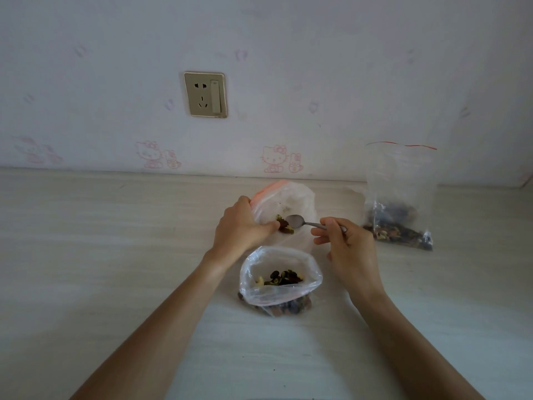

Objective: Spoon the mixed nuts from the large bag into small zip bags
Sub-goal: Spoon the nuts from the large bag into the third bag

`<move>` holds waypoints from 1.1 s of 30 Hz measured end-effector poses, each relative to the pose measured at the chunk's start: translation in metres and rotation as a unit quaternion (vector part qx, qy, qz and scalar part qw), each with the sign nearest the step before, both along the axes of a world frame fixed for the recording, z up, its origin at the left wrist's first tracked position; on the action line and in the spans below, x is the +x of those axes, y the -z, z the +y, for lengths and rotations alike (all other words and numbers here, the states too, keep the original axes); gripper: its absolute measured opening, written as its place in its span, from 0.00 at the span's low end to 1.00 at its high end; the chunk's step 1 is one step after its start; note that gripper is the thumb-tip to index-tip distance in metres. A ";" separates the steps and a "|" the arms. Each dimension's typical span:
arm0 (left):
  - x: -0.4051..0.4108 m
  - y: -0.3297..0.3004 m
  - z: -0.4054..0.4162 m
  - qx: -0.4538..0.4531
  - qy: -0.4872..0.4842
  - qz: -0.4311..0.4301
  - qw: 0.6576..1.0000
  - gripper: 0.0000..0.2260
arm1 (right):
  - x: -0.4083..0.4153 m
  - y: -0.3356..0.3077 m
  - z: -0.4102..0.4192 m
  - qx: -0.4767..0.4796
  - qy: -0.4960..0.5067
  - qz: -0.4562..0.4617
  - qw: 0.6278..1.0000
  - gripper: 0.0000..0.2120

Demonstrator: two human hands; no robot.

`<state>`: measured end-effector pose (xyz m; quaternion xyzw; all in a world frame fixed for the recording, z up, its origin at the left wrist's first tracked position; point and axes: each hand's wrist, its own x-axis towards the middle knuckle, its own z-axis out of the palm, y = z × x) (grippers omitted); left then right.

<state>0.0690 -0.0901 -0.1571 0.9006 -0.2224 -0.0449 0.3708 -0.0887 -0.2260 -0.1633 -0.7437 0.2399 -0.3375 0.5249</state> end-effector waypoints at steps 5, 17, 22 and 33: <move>0.000 -0.008 -0.008 0.074 -0.012 0.022 0.997 0.23 | -0.002 0.000 -0.001 0.038 -0.007 -0.011 0.999 0.12; 0.013 -0.021 -0.009 -0.085 -0.003 0.211 0.974 0.14 | 0.003 -0.002 0.003 0.122 -0.021 0.020 0.992 0.12; 0.005 -0.025 -0.009 -0.201 -0.006 0.347 0.916 0.13 | 0.004 -0.004 0.002 0.154 -0.029 0.032 0.987 0.12; 0.007 -0.014 -0.006 -0.198 0.007 0.339 0.920 0.11 | 0.003 -0.008 -0.002 0.265 -0.021 0.003 0.964 0.15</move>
